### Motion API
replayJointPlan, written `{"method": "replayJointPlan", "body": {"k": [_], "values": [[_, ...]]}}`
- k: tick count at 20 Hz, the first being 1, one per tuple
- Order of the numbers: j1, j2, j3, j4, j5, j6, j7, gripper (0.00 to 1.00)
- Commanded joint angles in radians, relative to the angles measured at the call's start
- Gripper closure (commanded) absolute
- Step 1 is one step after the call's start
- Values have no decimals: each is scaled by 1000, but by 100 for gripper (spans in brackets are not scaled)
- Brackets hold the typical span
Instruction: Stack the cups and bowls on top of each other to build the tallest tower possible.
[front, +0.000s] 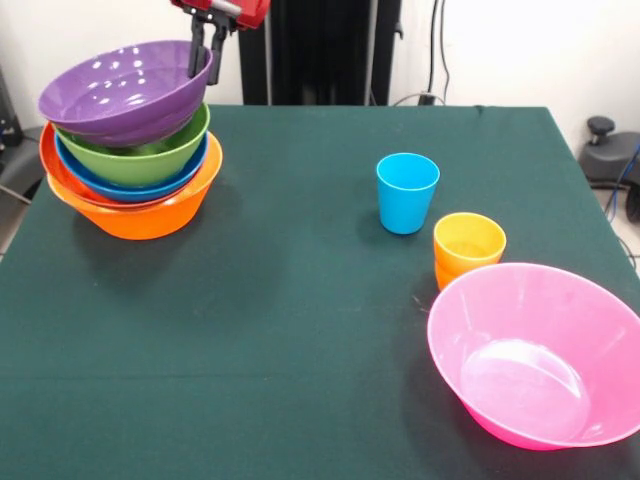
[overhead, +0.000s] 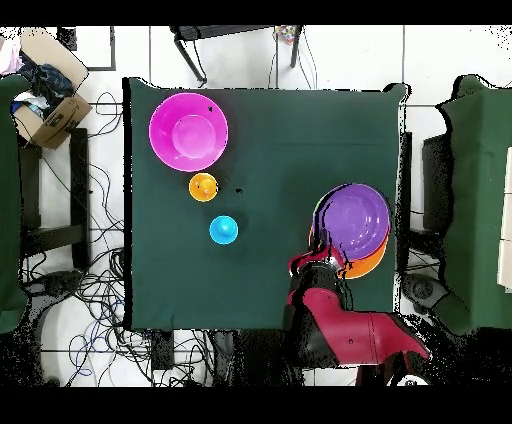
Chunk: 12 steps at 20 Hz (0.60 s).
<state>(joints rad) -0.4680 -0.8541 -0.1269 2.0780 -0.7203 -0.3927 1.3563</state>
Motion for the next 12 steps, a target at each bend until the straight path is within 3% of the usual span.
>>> {"method": "replayJointPlan", "body": {"k": [1, 12], "values": [[18, 53, 36, -3, 11, -47, 176, 100], [17, 79, 27, -16, 8, -76, 166, 100]]}}
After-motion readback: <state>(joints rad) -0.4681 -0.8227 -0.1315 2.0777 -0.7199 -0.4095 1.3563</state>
